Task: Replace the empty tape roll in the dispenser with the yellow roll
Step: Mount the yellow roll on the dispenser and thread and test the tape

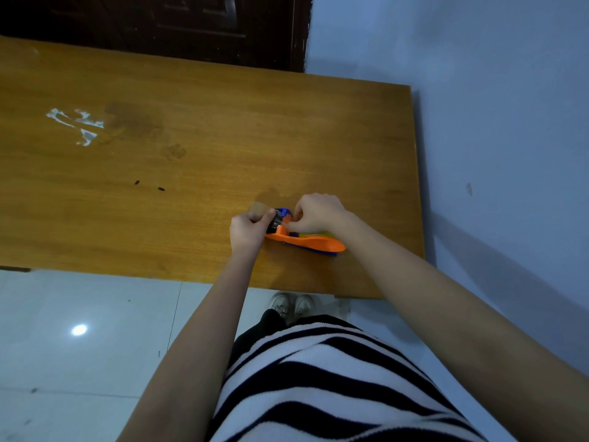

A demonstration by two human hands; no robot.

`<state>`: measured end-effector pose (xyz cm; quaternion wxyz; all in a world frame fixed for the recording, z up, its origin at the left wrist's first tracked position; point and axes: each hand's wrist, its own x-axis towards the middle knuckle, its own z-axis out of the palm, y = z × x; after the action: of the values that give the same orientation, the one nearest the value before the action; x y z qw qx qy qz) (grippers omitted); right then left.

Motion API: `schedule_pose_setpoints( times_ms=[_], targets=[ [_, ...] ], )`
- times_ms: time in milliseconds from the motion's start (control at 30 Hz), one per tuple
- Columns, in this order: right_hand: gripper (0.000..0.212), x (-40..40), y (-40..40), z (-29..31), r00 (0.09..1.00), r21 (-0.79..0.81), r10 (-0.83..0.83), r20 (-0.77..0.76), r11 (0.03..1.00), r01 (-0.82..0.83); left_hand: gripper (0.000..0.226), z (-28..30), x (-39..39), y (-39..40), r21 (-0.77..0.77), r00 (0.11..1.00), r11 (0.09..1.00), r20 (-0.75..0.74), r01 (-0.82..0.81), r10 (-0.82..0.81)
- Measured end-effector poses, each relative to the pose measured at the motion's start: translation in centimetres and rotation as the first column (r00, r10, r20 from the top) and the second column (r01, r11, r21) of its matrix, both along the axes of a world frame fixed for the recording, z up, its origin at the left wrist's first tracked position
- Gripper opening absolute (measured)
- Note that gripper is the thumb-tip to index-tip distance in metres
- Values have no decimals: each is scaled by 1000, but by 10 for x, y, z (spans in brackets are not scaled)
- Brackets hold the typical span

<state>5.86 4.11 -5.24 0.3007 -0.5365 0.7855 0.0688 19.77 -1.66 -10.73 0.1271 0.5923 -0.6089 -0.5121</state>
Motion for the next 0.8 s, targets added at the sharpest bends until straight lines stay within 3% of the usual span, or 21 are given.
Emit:
schedule_pose_setpoints(
  times_ms=[600,800],
  targets=[
    [37,5,-11,-1,996,72,-43,-81,996,49,45,3,-4,-5,-43,985,995,152,92,-85],
    [32,8,-12,-1,995,77,-53,-82,995,60,50,7,-2,-5,-126,969,979,207,160,-132]
  ],
)
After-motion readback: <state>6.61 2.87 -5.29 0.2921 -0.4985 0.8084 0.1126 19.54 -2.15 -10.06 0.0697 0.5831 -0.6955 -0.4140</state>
